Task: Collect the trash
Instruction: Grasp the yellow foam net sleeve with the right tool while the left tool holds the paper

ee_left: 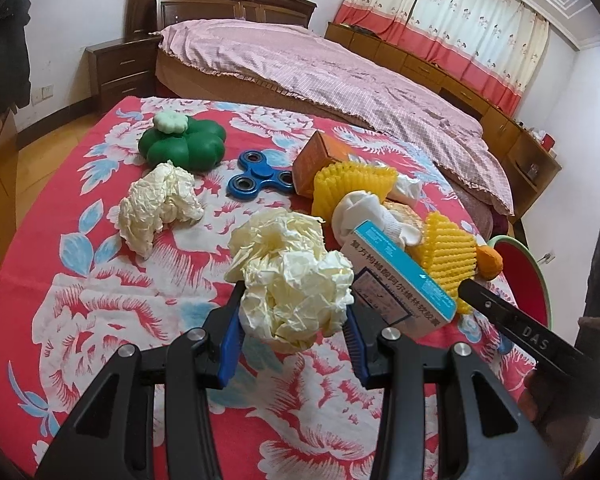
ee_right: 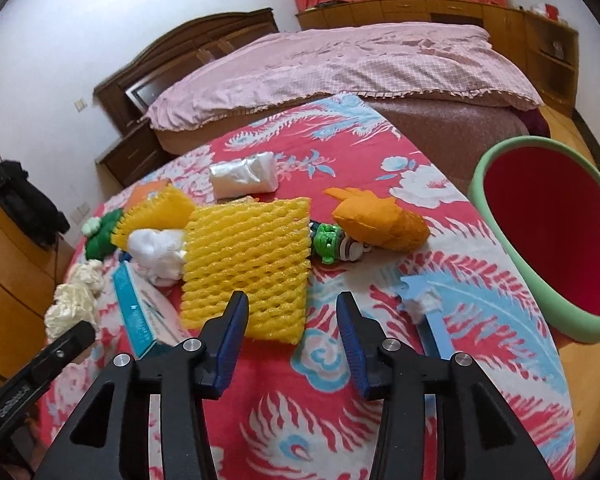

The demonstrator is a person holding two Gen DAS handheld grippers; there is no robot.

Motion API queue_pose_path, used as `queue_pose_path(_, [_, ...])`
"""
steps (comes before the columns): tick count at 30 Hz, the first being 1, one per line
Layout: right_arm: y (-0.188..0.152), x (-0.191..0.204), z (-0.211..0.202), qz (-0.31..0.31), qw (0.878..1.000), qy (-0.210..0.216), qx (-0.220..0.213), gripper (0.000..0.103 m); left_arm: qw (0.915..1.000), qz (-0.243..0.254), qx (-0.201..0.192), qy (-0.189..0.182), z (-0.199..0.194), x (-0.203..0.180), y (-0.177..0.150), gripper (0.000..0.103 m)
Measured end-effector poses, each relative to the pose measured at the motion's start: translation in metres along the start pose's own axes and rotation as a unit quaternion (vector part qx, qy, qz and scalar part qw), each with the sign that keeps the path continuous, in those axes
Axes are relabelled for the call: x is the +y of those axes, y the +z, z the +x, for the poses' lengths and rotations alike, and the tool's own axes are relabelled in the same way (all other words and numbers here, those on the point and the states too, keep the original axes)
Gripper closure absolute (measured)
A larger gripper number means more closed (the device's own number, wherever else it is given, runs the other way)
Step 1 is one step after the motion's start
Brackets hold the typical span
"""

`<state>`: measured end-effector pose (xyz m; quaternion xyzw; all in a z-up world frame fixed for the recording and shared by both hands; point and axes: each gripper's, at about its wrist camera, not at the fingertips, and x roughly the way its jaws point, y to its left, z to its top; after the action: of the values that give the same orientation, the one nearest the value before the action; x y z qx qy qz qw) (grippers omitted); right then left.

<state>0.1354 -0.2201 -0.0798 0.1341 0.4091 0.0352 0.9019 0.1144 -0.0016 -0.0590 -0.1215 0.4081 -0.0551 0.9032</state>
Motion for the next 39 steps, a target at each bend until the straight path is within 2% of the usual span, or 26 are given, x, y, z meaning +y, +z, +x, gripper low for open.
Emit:
queue_pose_path(2, [-0.001,0.002,0.009,-0.008,1.000,-0.009,0.008,0.056,1.0000,-0.004,0.002,0.003,0.001,0.003,0.000,0.058])
queue_pose_path(6, [-0.004,0.008,0.011,-0.027,0.999,-0.028,-0.003,0.057,0.9999,-0.012,0.000,0.004,0.001,0.008,0.000,0.058])
queue_pose_path(8, [-0.005,0.007,0.011,-0.023,0.999,-0.027,-0.003,0.074,0.9999,-0.013,-0.001,0.003,-0.001,0.009,-0.001,0.058])
queue_pose_path(9, [-0.005,0.006,0.011,-0.021,1.000,-0.021,-0.001,0.075,0.9999,-0.013,-0.001,0.002,-0.001,0.009,-0.001,0.058])
queue_pose_path(13, [-0.007,0.008,0.006,-0.025,0.999,-0.021,-0.007,0.096,0.9999,-0.012,-0.006,0.001,-0.008,0.008,-0.003,0.058])
queue_pose_path(18, [-0.008,0.005,-0.006,-0.017,1.000,-0.005,-0.013,0.097,0.9998,-0.011,-0.014,0.001,-0.017,0.007,-0.002,0.058])
queue_pose_path(29, [-0.006,0.002,-0.051,-0.008,0.998,0.025,-0.061,0.098,0.9996,-0.008,-0.027,0.001,-0.034,0.003,-0.003,0.058])
queue_pose_path(39, [-0.002,0.005,-0.077,-0.008,0.995,0.044,-0.086,0.098,0.9995,-0.007,-0.030,0.003,-0.038,0.003,-0.004,0.058])
